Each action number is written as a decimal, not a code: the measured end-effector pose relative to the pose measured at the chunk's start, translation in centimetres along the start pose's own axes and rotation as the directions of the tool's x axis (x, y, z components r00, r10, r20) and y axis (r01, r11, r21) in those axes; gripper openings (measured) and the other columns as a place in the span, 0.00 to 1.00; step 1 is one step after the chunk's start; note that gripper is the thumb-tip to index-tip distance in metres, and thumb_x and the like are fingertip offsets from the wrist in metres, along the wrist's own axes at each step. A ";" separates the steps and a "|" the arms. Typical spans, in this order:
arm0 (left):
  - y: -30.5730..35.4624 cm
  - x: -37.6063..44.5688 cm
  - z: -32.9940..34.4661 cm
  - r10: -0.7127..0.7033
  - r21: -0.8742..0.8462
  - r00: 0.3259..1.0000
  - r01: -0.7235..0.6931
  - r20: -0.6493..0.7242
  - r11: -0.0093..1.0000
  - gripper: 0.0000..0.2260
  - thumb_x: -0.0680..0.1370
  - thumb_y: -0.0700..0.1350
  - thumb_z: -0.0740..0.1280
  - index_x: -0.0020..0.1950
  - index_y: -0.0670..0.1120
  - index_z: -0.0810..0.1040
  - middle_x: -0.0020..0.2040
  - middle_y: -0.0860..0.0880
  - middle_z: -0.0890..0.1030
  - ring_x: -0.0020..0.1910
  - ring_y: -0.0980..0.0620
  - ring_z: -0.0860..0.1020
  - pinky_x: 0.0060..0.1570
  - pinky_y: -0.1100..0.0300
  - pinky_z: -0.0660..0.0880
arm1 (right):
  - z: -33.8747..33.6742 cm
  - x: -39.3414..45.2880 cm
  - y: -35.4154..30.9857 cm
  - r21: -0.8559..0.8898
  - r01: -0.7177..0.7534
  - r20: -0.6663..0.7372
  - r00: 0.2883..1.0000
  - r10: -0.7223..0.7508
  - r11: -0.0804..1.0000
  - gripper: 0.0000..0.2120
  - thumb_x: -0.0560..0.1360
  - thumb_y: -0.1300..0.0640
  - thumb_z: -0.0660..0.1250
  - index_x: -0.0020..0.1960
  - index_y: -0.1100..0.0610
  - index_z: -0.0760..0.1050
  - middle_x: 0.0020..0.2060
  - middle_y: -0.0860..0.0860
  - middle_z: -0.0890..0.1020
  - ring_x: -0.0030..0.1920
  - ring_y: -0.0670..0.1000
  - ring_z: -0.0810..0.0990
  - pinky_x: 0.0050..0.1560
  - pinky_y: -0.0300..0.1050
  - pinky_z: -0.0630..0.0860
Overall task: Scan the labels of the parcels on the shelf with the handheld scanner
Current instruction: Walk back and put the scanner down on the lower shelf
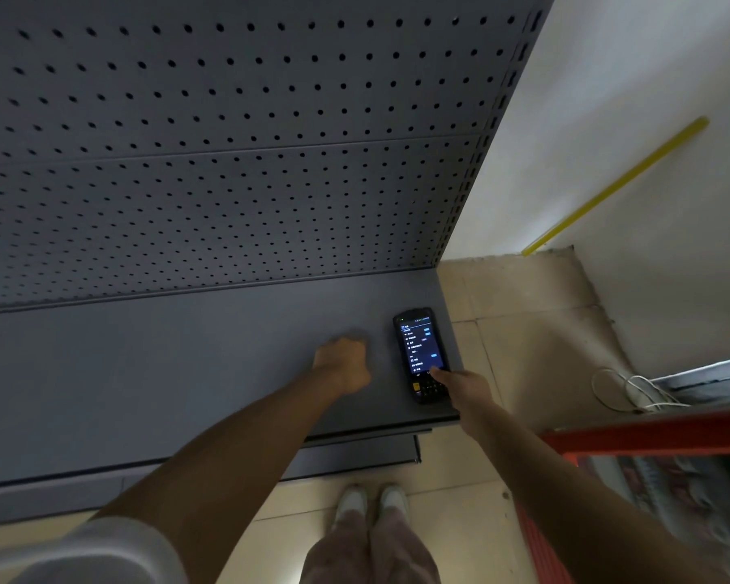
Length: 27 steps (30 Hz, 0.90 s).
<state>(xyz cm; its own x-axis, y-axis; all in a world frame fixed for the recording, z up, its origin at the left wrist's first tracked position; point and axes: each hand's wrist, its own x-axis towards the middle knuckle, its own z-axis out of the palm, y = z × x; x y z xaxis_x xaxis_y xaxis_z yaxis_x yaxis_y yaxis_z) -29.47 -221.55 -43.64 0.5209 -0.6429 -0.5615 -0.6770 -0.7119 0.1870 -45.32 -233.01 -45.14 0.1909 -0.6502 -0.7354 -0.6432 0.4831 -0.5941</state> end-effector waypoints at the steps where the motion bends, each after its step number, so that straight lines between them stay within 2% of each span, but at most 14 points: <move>1: -0.1 0.0 0.1 0.002 -0.001 1.000 -0.002 -0.004 1.000 0.18 0.75 0.46 0.65 0.65 0.45 0.73 0.66 0.44 0.75 0.64 0.44 0.74 0.62 0.52 0.73 | -0.1 0.2 0.1 -0.053 0.025 -0.011 1.000 -0.025 0.998 0.10 0.74 0.55 0.72 0.48 0.61 0.78 0.32 0.53 0.73 0.32 0.51 0.69 0.35 0.43 0.68; 3: -0.2 0.0 0.2 0.006 0.001 1.000 -0.006 -0.011 1.000 0.18 0.75 0.46 0.65 0.65 0.45 0.74 0.66 0.44 0.75 0.64 0.43 0.74 0.62 0.52 0.73 | 0.0 0.2 0.2 -0.151 0.086 -0.035 0.995 -0.092 0.985 0.13 0.75 0.53 0.71 0.53 0.62 0.79 0.38 0.56 0.78 0.38 0.55 0.75 0.41 0.47 0.74; 5: -0.3 0.0 0.4 0.009 -0.004 1.000 -0.009 -0.021 1.000 0.18 0.75 0.46 0.65 0.64 0.45 0.74 0.65 0.44 0.76 0.64 0.43 0.75 0.61 0.51 0.73 | 0.3 0.4 0.4 -0.274 0.132 -0.058 0.986 -0.153 0.953 0.15 0.75 0.50 0.70 0.52 0.62 0.79 0.47 0.60 0.80 0.48 0.61 0.79 0.51 0.52 0.78; 7: -0.4 0.0 0.4 0.013 -0.017 1.000 -0.013 -0.019 1.000 0.18 0.74 0.45 0.65 0.64 0.44 0.74 0.65 0.44 0.75 0.63 0.43 0.75 0.61 0.50 0.74 | 0.7 0.2 0.3 -0.418 0.178 -0.060 0.973 -0.222 0.891 0.21 0.74 0.45 0.69 0.56 0.62 0.77 0.54 0.62 0.79 0.56 0.63 0.78 0.57 0.54 0.76; 9: -0.6 0.0 0.5 0.020 -0.026 1.000 -0.021 -0.007 0.999 0.18 0.75 0.46 0.65 0.64 0.44 0.74 0.65 0.43 0.75 0.63 0.43 0.74 0.61 0.50 0.73 | 1.1 -0.5 0.2 -0.540 0.200 -0.067 0.958 -0.278 0.817 0.30 0.72 0.39 0.69 0.62 0.62 0.73 0.59 0.61 0.75 0.60 0.62 0.74 0.60 0.53 0.73; 12: -0.7 0.1 0.6 0.025 -0.034 1.000 -0.026 -0.010 0.999 0.17 0.76 0.48 0.65 0.64 0.44 0.73 0.65 0.44 0.74 0.63 0.43 0.74 0.61 0.50 0.73 | 1.8 -1.4 -0.1 -0.748 0.233 -0.043 0.917 -0.397 0.621 0.40 0.68 0.31 0.68 0.66 0.62 0.68 0.62 0.58 0.72 0.65 0.59 0.69 0.62 0.52 0.70; 14: -0.7 0.1 0.7 0.030 -0.035 0.999 -0.030 -0.014 0.999 0.17 0.76 0.48 0.64 0.63 0.44 0.73 0.65 0.44 0.74 0.63 0.43 0.74 0.60 0.51 0.73 | 2.2 -1.5 -0.3 -0.770 0.237 -0.021 0.919 -0.394 0.593 0.43 0.66 0.33 0.71 0.67 0.62 0.65 0.63 0.58 0.70 0.66 0.59 0.67 0.63 0.51 0.70; 17: -0.8 0.1 0.9 0.038 -0.027 0.999 -0.039 -0.024 0.999 0.17 0.76 0.47 0.64 0.63 0.43 0.73 0.65 0.44 0.74 0.63 0.43 0.73 0.60 0.51 0.73 | 2.4 -1.1 -0.7 -0.801 0.230 0.004 0.925 -0.379 0.553 0.40 0.67 0.40 0.73 0.68 0.63 0.64 0.63 0.58 0.70 0.64 0.58 0.68 0.61 0.50 0.72; 23: -0.8 0.3 0.8 0.043 -0.012 0.998 -0.044 -0.036 0.999 0.18 0.76 0.49 0.64 0.64 0.44 0.72 0.66 0.44 0.73 0.65 0.44 0.72 0.62 0.52 0.72 | 2.2 -0.8 -0.7 -0.723 0.239 -0.055 0.915 -0.400 0.648 0.37 0.65 0.41 0.74 0.64 0.63 0.67 0.60 0.58 0.72 0.62 0.59 0.70 0.57 0.51 0.73; 27: -0.8 0.3 0.5 0.043 -0.015 0.999 -0.043 -0.033 0.999 0.17 0.76 0.48 0.64 0.63 0.43 0.73 0.65 0.44 0.73 0.64 0.44 0.73 0.61 0.51 0.72 | 2.3 -0.7 -0.9 -0.723 0.240 -0.069 0.908 -0.414 0.648 0.39 0.65 0.40 0.75 0.64 0.63 0.67 0.61 0.58 0.72 0.64 0.59 0.70 0.58 0.50 0.72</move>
<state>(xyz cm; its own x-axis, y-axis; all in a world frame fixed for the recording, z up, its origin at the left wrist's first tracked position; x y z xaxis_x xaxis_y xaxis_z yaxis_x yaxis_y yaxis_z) -29.04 -221.04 -44.36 0.5084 -0.6818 -0.5259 -0.6912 -0.6874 0.2229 -43.17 -231.68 -44.83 0.3880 -0.8306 -0.3994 -0.9070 -0.2671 -0.3257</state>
